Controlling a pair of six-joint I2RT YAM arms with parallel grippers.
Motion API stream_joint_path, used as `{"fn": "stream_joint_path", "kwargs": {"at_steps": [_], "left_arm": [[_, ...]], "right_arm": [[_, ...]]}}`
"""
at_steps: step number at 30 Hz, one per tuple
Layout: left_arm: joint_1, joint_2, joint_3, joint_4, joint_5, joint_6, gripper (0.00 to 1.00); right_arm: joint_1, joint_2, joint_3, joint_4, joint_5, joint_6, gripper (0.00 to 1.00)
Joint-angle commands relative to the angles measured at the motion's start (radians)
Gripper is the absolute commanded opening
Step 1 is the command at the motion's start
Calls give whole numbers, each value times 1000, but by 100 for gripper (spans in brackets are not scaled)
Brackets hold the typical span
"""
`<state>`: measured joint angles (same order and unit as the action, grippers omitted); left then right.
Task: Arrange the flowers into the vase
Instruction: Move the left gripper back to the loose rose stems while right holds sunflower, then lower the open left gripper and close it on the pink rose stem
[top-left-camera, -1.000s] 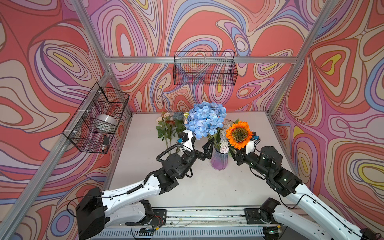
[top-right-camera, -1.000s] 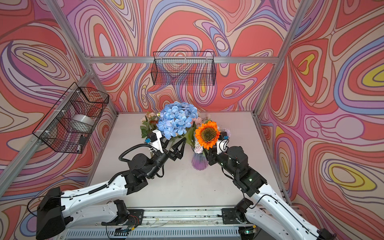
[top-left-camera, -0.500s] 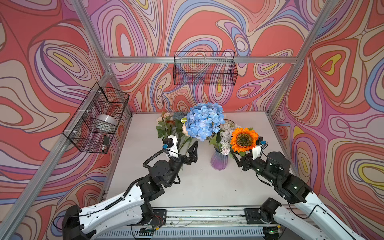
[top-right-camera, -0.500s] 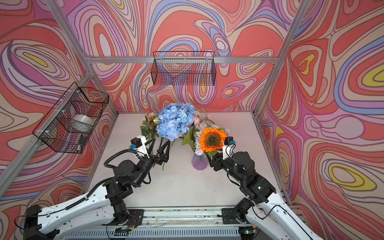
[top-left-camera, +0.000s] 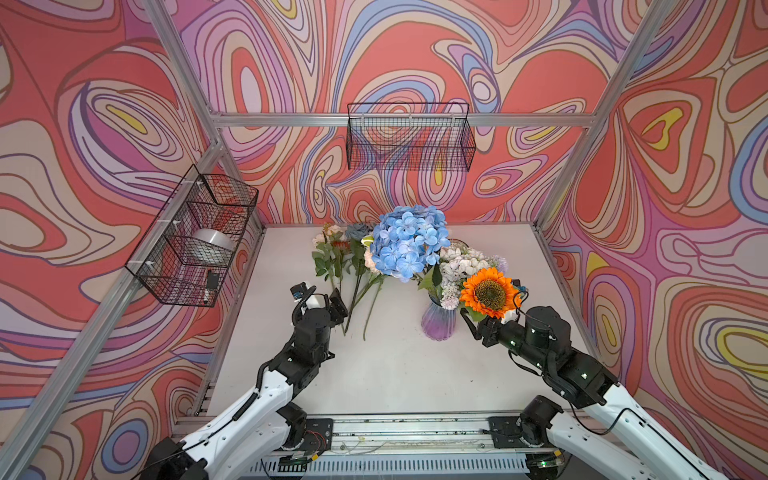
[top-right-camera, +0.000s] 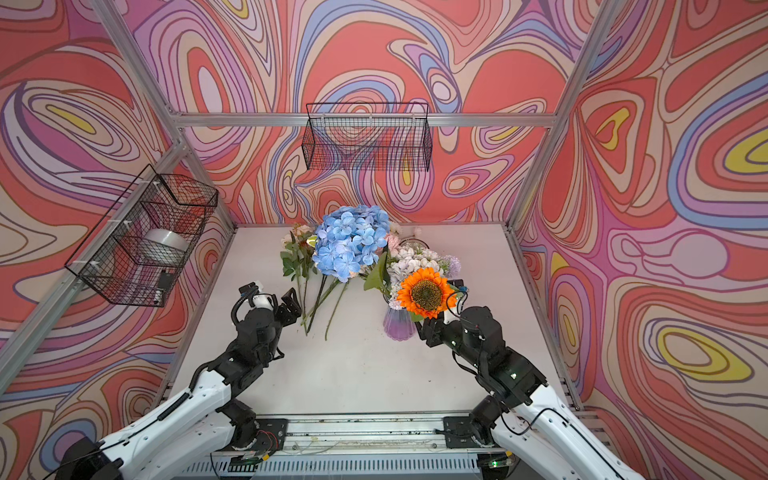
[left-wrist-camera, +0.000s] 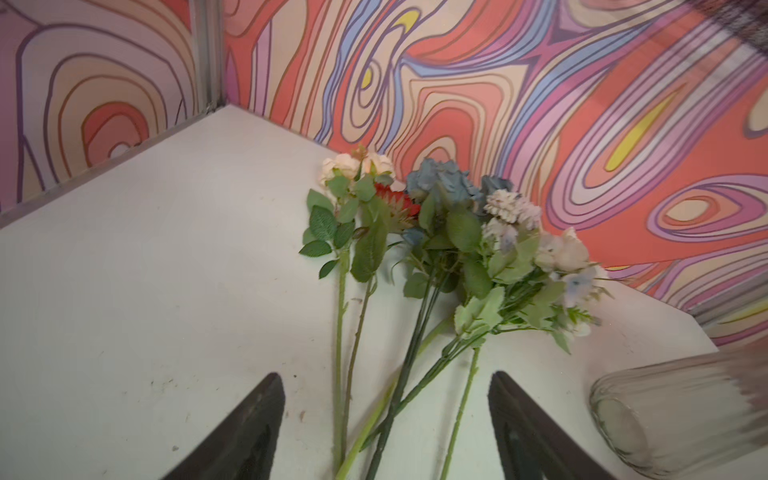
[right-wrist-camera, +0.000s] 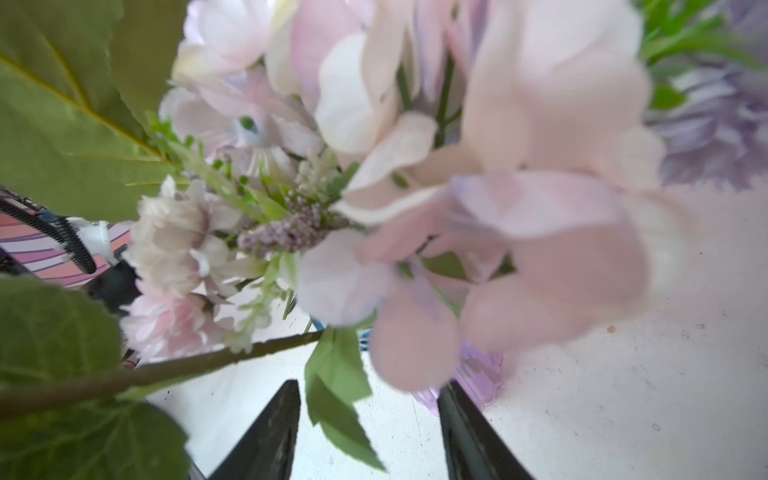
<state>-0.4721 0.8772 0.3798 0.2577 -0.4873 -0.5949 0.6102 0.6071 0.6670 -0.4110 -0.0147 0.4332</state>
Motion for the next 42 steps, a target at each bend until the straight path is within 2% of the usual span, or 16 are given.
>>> {"fn": "stream_joint_path", "kwargs": {"at_steps": [1,5,10,14,21,27,36,38,42], "left_arm": [[105,114,31,15,142,-71,69],[226,292,124,1,248,-85,65],[330,520,325,-118,390,-96,62],[341,663,453,-208,429,-58,63],[349,874,678,-436,420,-20,65],[349,963,739,-491,411,-15,62],[350,1014,743,-485,416,-28,48],[348,1019,745,-483,418,-27,42],[349,1020,741,-477,423,-22,23]], "right_arm": [[2,9,-18,34,17,8,56],[2,24,-33,56,33,4,56],[3,36,-50,77,50,3,57],[2,38,-52,83,65,-5,57],[2,32,-40,81,80,-17,59],[2,34,-40,71,87,-13,64],[2,31,19,6,111,-36,73],[2,30,33,-6,125,-48,74],[2,25,54,-25,152,-61,76]]}}
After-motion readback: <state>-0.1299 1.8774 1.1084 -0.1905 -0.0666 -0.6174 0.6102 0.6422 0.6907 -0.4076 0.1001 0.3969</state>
